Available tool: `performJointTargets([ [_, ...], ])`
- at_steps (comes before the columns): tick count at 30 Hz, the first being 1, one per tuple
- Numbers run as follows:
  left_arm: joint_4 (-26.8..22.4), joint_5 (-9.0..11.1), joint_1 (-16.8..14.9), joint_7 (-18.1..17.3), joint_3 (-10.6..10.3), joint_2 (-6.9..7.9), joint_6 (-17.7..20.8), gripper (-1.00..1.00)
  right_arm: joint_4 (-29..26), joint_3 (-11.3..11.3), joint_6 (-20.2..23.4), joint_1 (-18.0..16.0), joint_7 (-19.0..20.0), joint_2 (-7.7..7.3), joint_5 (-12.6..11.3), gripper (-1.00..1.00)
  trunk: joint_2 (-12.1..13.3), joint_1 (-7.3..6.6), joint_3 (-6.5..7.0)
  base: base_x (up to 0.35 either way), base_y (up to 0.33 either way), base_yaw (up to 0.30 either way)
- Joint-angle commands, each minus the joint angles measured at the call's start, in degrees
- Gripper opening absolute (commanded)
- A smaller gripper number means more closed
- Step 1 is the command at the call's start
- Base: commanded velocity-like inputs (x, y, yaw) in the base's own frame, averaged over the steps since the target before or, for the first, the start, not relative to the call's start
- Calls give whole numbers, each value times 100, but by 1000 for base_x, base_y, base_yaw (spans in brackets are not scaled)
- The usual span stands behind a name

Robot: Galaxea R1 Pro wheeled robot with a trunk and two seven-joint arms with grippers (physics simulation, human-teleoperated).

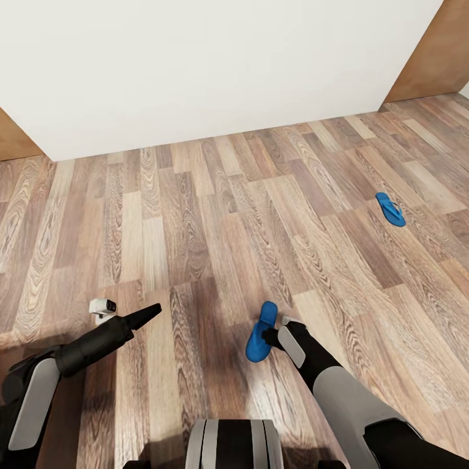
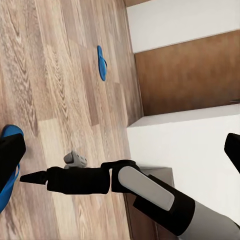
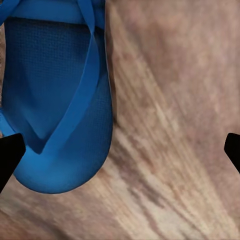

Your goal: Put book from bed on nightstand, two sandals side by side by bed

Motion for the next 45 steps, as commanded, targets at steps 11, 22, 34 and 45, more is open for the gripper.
performJointTargets([
  [11, 3, -5, -3, -17, 4, 0, 27, 100, -31, 30, 12, 0, -18, -12, -178, 100, -1, -1, -3, 0, 0, 0],
  [22, 3, -5, -3, -21, 4, 0, 29, 100, -69, 31, 6, 0, -10, -22, -548, 100, -1, -1, -3, 0, 0, 0],
  [34, 4, -5, -3, -17, 4, 0, 29, 100, -71, 32, 6, 0, -10, -22, -557, 100, -1, -1, -22, 0, 0, 61],
  [45, 5, -5, -3, -17, 4, 0, 25, 100, -71, 32, 6, 0, -10, -22, -557, 100, -1, -1, -26, 0, 0, 16],
])
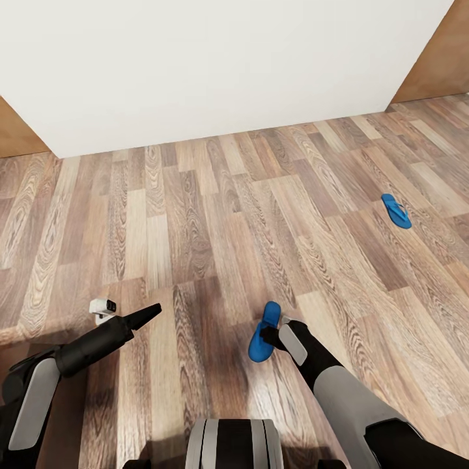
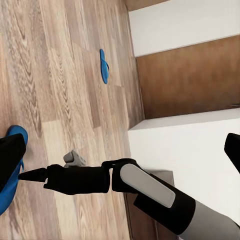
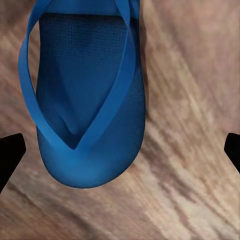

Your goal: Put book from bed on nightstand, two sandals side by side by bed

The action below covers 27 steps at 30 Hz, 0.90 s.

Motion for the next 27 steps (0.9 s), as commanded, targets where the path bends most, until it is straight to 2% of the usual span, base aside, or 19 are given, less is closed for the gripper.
performJointTargets([
  [1, -1, -3, -3, -18, 4, 0, 25, 100, -9, 35, 11, -2, -55, -4, -60, 100, -1, -1, -3, 0, 0, 71],
  [9, 2, -3, -3, -18, 4, 0, 22, 100, -11, 35, 11, -2, -55, -11, -60, 100, -1, -1, -3, 0, 0, 133],
  [27, 0, -3, -3, -18, 4, 0, 25, 100, -10, 35, 11, -2, -46, -13, -61, 100, -1, -1, -3, 0, 0, 7],
])
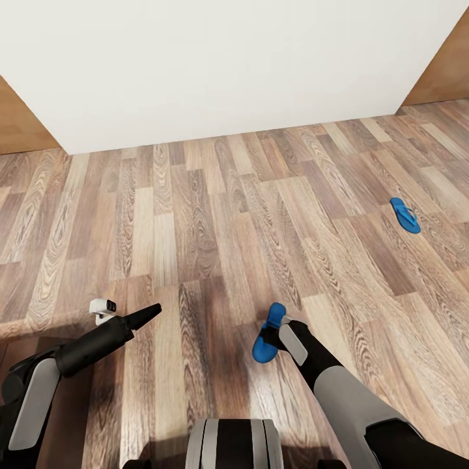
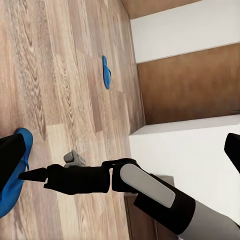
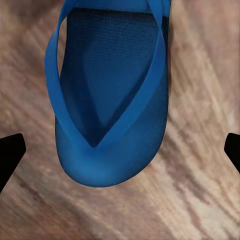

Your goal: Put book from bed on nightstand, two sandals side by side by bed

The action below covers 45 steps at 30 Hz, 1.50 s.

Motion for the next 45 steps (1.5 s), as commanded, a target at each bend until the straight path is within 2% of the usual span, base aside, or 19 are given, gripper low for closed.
performJointTargets([
  [1, 1, -3, -3, -18, 4, 0, 21, 100, -9, 35, 11, -2, -55, -4, -60, 100, -1, -1, -3, 0, 0, 0],
  [25, 3, -3, -3, -18, -3, 0, 20, 100, -9, 35, 10, -2, -55, -4, -59, 100, -1, -1, -3, 76, 15, 0],
  [32, 3, -3, -3, -14, -120, 0, 18, 100, -9, 35, 10, -2, -55, -4, -59, 100, -1, -1, -3, 15, 4, 0],
  [38, 3, -3, -3, -6, -143, -3, 17, 100, -9, 35, 10, -2, -55, -4, -59, 100, -1, -1, -3, 1, 0, 0],
  [45, 3, -10, -3, 0, -146, -1, 17, 100, -9, 35, 10, -2, -55, -4, -60, 100, -11, 17, -158, 0, 0, 0],
])
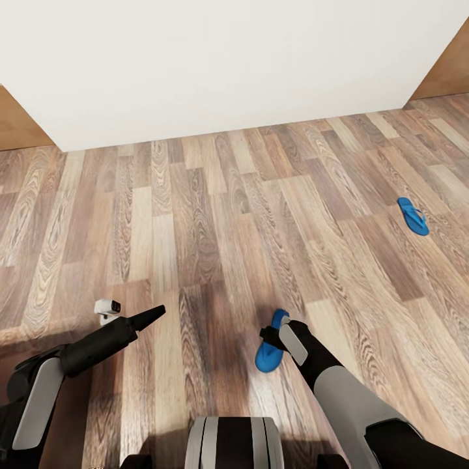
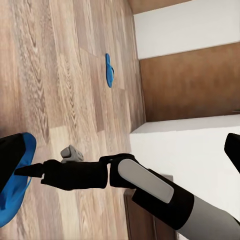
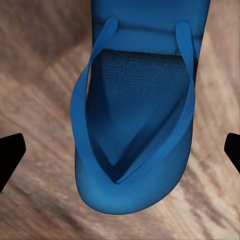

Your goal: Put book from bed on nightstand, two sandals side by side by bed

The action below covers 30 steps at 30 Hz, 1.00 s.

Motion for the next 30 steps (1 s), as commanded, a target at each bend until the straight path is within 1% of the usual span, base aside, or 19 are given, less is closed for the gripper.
performJointTargets([
  [1, 0, 1, -2, -17, 4, -1, 24, 100, -9, 35, 10, -2, -55, -4, -60, 100, -3, 1, -26, 0, 0, 0],
  [15, 0, 2, -2, -17, 4, -7, 24, 100, -9, 35, 10, -2, -55, -4, -59, 100, -3, 1, -26, 0, 0, 0],
  [19, 0, -1, -2, -17, 4, -7, 24, 100, -9, 35, 10, -2, -55, -4, -59, 100, -8, 12, -115, 0, 0, 0],
  [30, 0, 0, -2, -17, 4, -7, 24, 100, -9, 35, 10, -2, -55, -4, -59, 100, -8, 12, -115, 0, 0, 0],
])
